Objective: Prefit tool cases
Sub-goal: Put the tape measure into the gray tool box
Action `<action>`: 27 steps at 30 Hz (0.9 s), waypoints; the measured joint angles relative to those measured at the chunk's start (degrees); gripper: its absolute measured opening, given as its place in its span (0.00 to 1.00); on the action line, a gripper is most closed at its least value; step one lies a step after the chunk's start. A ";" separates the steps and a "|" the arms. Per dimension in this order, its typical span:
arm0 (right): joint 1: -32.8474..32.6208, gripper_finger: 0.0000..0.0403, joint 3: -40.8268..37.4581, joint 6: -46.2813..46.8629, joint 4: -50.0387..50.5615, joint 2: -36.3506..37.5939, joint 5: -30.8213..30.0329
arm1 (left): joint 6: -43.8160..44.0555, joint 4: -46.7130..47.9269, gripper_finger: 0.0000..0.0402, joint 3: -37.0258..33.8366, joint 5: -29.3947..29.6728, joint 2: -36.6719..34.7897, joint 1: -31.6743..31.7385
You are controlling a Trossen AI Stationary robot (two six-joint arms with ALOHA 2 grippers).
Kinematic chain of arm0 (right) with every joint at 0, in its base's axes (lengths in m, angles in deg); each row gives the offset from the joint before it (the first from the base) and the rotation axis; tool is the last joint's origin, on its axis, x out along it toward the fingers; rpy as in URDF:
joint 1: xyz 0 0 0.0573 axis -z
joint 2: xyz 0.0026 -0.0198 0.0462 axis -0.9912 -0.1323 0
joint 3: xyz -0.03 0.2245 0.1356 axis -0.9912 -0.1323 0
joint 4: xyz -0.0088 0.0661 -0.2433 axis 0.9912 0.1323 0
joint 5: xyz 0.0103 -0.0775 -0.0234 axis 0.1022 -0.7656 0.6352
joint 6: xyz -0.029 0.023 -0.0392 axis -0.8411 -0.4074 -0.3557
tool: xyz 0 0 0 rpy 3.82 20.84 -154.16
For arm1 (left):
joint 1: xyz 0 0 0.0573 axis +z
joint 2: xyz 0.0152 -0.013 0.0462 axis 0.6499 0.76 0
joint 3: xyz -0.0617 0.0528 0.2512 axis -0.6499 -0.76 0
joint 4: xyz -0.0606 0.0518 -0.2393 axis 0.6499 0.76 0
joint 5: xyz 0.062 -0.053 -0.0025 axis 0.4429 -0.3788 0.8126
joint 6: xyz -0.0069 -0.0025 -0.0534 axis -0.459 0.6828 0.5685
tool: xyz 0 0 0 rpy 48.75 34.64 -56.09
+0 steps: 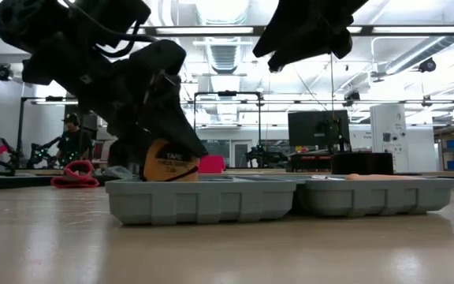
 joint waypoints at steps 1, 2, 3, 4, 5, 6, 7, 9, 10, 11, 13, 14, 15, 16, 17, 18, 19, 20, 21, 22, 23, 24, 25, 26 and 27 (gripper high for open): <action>0.00 0.46 0.00 0.06 0.06 0.00 0.06 | -0.54 -0.08 0.46 0.39 0.00 0.44 0.00; 0.00 0.46 0.00 0.15 0.05 0.00 0.07 | -1.21 -0.08 0.46 0.58 0.02 0.63 0.00; 0.00 0.46 0.00 0.21 -0.02 0.00 0.07 | -1.84 0.20 0.46 0.60 0.16 0.63 0.00; -0.05 0.46 0.00 0.23 -0.02 0.00 0.08 | -2.28 0.34 0.45 0.66 0.45 0.63 0.09; -0.15 0.46 0.00 0.22 -0.02 0.00 0.11 | -2.39 0.34 0.45 0.69 0.82 0.62 0.16; -0.13 0.46 -0.01 0.22 0.07 0.00 0.15 | -2.34 0.52 0.45 0.58 1.53 0.61 0.23; -0.13 0.46 -0.02 0.22 0.07 0.00 0.13 | -2.20 1.02 0.44 0.36 1.84 0.59 0.28; -0.13 0.46 -0.02 0.11 -0.03 0.00 0.13 | -1.72 2.63 0.43 0.19 1.94 0.49 0.50; -0.13 0.46 -0.02 0.11 0.06 0.00 0.15 | -1.40 2.97 0.42 0.19 1.92 0.48 0.48; -0.13 0.46 -0.02 0.13 0.06 0.00 0.15 | -1.30 3.51 0.41 0.19 1.94 0.48 0.50; -0.13 0.46 -0.02 0.22 -0.11 0.00 0.15 | -1.36 3.78 0.38 0.19 1.83 0.48 0.49; -0.13 0.46 -0.02 0.24 -0.09 0.00 0.15 | -1.64 3.72 0.35 0.19 1.62 0.44 0.50; -0.13 0.46 -0.02 0.22 -0.15 0.00 0.15 | -1.88 3.71 0.33 0.19 1.53 0.31 0.50; -0.13 0.46 -0.02 0.22 -0.18 0.00 0.15 | -2.09 3.70 0.30 0.20 1.52 0.19 0.50; -0.13 0.46 -0.02 0.17 -0.18 0.00 0.15 | -2.36 3.55 0.27 0.26 1.53 0.17 0.50; -0.13 0.46 -0.02 0.16 -0.18 0.00 0.15 | -2.47 3.30 0.24 0.26 1.41 0.01 0.50; -0.13 0.46 -0.02 0.15 -0.16 0.00 0.15 | -2.75 3.19 0.21 0.26 1.19 -0.14 0.56; -0.13 0.46 -0.02 0.15 -0.19 0.00 0.15 | -2.93 2.52 0.19 0.26 0.49 -0.24 0.70; -0.13 0.46 -0.02 0.15 -0.22 0.00 0.15 | -3.00 1.82 0.19 0.27 -0.40 -0.26 0.76; -0.13 0.46 -0.02 0.15 -0.20 0.00 0.17 | -3.09 1.61 0.19 0.30 -1.03 -0.26 0.80; -0.13 0.46 -0.02 0.17 -0.26 0.00 0.17 | -3.07 1.65 0.19 0.30 -1.85 -0.26 0.83; -0.13 0.46 -0.02 0.20 -0.41 0.00 0.18 | -3.07 1.82 0.19 0.30 -2.52 -0.26 0.88; -0.13 0.46 -0.02 0.20 -0.42 0.00 0.18 | -3.07 1.93 0.19 0.27 -2.95 -0.26 0.92; -0.13 0.46 -0.02 0.20 -0.46 0.00 0.18 | -3.05 2.00 0.19 0.23 -3.10 -0.26 1.03; -0.13 0.46 -0.02 0.20 -0.53 0.00 0.18 | -2.97 1.98 0.19 0.06 -3.33 -0.26 1.16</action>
